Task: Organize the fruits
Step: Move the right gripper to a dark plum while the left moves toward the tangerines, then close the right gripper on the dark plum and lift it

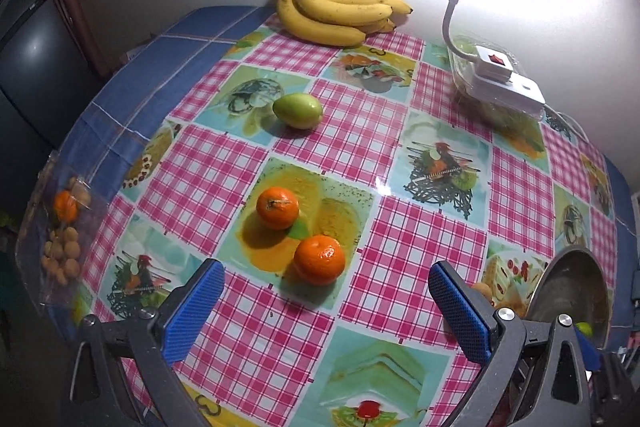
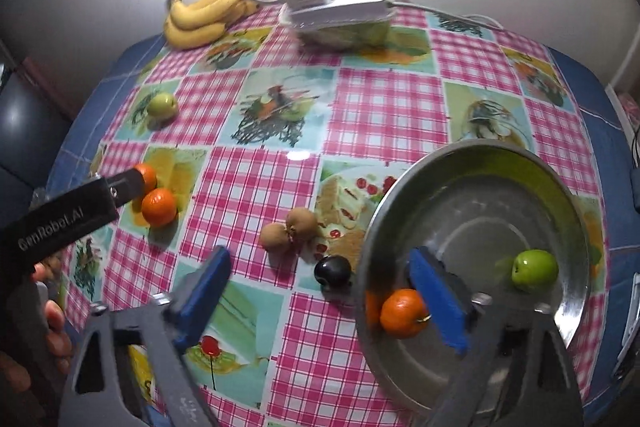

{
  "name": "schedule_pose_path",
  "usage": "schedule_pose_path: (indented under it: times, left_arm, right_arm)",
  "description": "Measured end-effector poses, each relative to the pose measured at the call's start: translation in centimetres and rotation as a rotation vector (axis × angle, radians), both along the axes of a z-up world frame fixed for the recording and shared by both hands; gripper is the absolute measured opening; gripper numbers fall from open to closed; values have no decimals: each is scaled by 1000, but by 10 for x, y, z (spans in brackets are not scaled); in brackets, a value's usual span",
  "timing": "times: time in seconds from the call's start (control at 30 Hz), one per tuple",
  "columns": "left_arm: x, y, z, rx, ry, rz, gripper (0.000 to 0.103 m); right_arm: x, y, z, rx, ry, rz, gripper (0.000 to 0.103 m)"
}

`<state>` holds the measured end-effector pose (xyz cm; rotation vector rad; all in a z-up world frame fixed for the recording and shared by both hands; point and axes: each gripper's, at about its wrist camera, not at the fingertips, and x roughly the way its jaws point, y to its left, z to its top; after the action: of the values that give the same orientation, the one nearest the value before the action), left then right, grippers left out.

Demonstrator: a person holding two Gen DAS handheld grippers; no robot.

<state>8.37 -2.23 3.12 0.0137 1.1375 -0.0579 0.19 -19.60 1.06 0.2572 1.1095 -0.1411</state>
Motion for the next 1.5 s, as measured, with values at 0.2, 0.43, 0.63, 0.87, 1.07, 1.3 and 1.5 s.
schedule_pose_path:
  times: [0.2, 0.43, 0.63, 0.87, 1.07, 1.3, 1.5]
  left_arm:
    - [1, -6, -14, -7, 60, -31, 103]
    - [1, -10, -24, -19, 97, -41, 103]
    - [3, -7, -25, -33, 101, -27, 103]
    - [3, -6, -26, -32, 105, -20, 103]
    - [5, 1, -27, -52, 115, 14, 103]
    - [5, 2, -27, -56, 117, 25, 103]
    - [8, 6, -29, -77, 129, 39, 103]
  right_arm:
    - [8, 8, -16, -9, 64, 53, 56]
    - [17, 21, -31, -91, 132, 93, 45]
    - [23, 28, -45, -169, 197, 115, 44]
    - [25, 32, -52, -248, 226, 124, 35]
    - [26, 36, -56, -304, 232, 137, 34]
    - [27, 36, -57, -335, 235, 145, 26]
    - [26, 30, -50, -274, 217, 121, 25]
